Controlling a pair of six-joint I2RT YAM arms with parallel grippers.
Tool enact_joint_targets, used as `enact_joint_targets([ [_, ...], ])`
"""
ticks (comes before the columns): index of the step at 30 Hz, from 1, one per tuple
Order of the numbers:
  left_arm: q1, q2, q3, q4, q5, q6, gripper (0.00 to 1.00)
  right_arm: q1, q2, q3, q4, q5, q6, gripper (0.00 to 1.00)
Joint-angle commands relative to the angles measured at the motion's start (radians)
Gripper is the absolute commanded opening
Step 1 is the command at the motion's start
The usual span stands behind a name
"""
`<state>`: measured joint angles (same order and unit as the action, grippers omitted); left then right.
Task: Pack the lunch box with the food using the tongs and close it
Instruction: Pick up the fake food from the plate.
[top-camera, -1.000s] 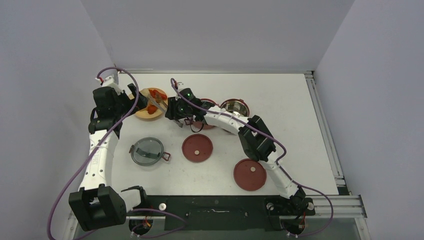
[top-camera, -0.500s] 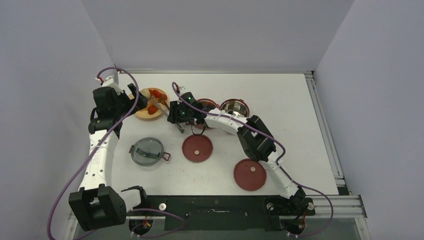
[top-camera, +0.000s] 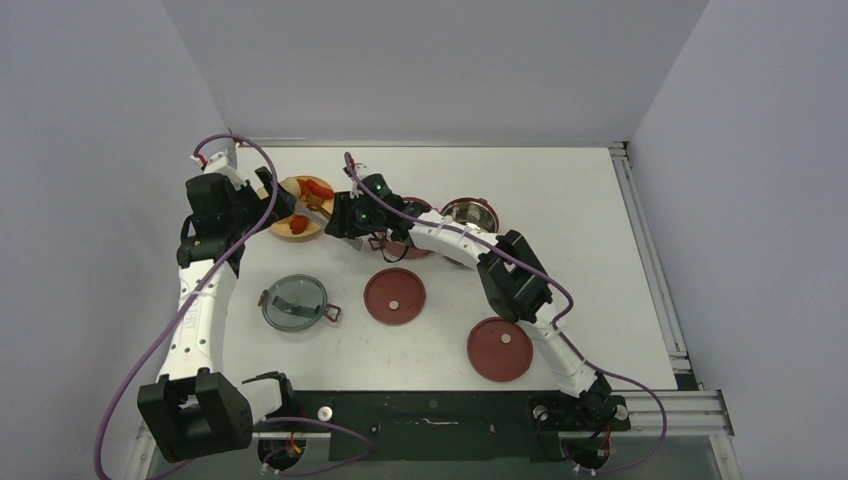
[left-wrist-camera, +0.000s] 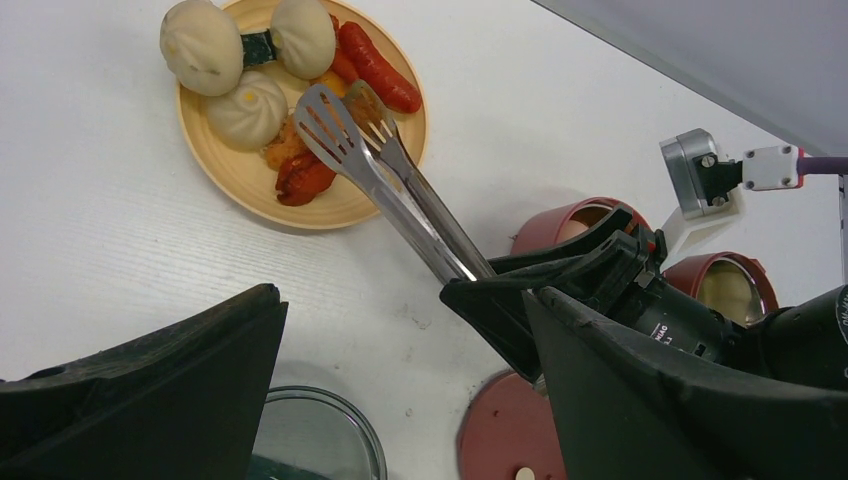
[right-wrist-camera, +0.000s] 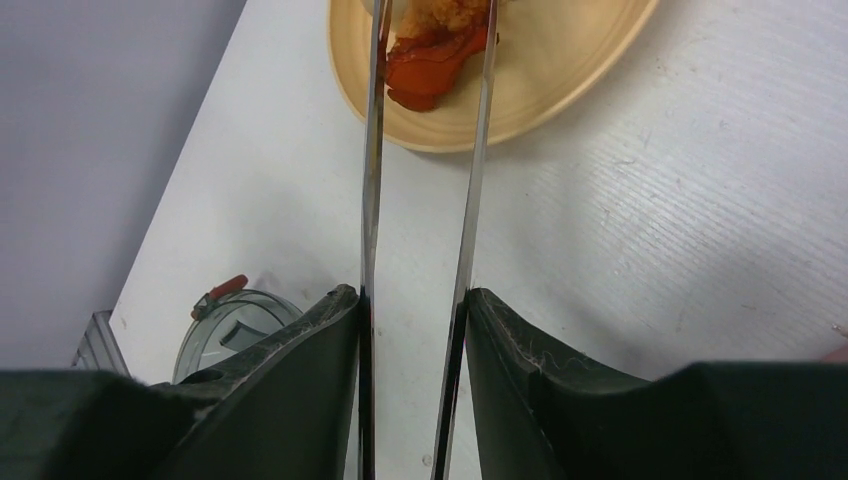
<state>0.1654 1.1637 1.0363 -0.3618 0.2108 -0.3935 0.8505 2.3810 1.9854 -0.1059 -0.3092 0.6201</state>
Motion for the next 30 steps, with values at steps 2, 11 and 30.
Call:
enact_joint_targets([
  [2, 0.005, -0.014, 0.005, 0.049, 0.015, -0.010, 0.96, 0.007, 0.025, 0.080, 0.061, -0.034, 0.022, 0.39],
  [11, 0.005, -0.016, 0.004, 0.049, 0.015, -0.010, 0.96, 0.007, 0.016, 0.075, 0.059, -0.023, 0.023, 0.27],
  [30, 0.006, -0.021, 0.003, 0.049, 0.006, -0.010, 0.96, 0.042, -0.224, -0.112, 0.134, 0.162, -0.117, 0.05],
])
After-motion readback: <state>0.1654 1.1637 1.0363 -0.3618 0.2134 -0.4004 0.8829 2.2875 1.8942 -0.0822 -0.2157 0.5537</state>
